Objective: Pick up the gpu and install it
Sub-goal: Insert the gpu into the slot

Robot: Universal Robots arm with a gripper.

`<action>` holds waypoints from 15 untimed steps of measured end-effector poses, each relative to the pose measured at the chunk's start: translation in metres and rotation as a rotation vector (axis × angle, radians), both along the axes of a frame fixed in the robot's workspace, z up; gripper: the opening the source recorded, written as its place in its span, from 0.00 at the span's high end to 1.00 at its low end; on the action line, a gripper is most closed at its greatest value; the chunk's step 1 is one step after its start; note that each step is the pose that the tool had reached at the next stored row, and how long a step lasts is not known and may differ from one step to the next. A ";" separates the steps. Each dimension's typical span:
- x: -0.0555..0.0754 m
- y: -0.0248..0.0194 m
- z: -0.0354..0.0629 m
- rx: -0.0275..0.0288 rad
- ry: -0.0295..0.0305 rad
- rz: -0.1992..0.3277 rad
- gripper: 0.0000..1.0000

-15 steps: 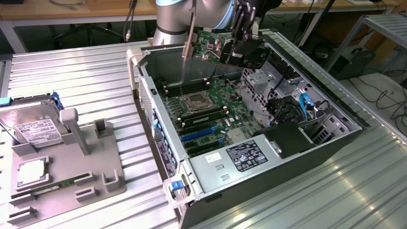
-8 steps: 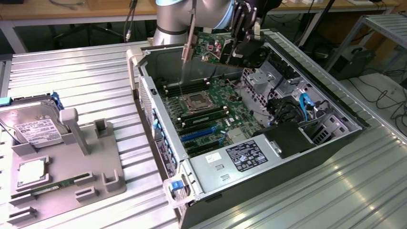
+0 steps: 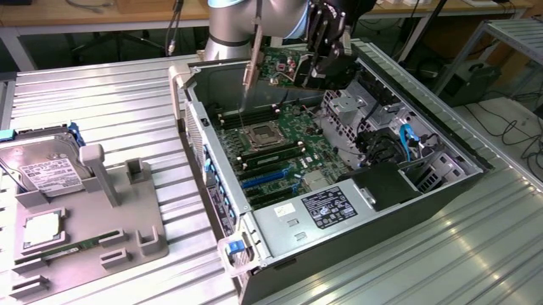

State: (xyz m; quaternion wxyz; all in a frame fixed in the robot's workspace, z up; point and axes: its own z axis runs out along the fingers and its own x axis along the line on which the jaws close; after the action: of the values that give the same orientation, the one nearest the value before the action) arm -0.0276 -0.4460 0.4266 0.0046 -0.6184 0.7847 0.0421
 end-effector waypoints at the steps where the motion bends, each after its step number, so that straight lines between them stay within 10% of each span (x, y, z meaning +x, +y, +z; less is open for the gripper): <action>1: 0.000 0.0000 -0.0003 0.0000 -0.0040 0.012 0.72; 6: 0.000 0.0000 -0.0021 0.0000 -0.0191 0.059 0.72; 15: 0.000 -0.0001 -0.0031 0.0006 -0.0198 0.111 0.72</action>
State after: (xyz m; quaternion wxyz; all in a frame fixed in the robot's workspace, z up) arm -0.0277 -0.4460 0.4235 0.0102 -0.6615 0.7490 0.0364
